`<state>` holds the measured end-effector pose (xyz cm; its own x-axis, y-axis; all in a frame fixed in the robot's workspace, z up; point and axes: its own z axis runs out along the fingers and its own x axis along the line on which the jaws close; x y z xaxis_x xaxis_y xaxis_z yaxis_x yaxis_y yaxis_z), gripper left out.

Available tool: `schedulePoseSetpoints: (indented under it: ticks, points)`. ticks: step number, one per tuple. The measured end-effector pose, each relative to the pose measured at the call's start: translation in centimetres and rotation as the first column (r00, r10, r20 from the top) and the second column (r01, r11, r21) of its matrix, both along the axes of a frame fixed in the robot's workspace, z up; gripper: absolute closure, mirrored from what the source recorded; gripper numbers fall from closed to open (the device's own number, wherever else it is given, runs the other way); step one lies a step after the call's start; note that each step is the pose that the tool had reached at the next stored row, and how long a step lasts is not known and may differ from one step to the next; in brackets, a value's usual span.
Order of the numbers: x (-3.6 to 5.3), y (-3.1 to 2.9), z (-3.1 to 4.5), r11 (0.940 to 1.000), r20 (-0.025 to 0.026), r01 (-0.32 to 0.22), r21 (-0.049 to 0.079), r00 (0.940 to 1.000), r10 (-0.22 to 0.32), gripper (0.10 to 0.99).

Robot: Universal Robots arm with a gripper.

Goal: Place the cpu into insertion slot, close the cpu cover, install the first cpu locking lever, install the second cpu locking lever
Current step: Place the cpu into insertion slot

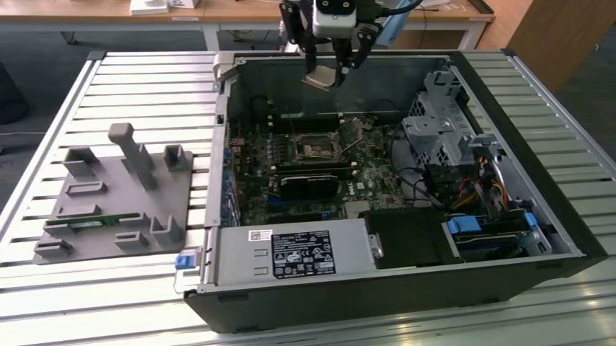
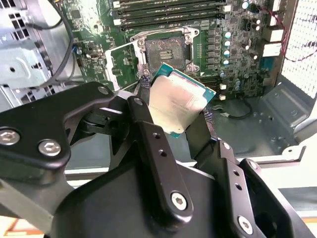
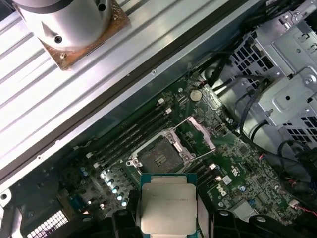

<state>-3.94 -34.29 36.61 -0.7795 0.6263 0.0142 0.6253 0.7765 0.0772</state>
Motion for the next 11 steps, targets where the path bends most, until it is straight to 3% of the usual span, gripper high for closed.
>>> schedulePoseSetpoints:
  ticks: [11]
  points:
    - [-0.01, 0.00, -0.05, 0.9945, 0.0000, 0.105, -0.001, 0.9945, -0.105, 0.549]
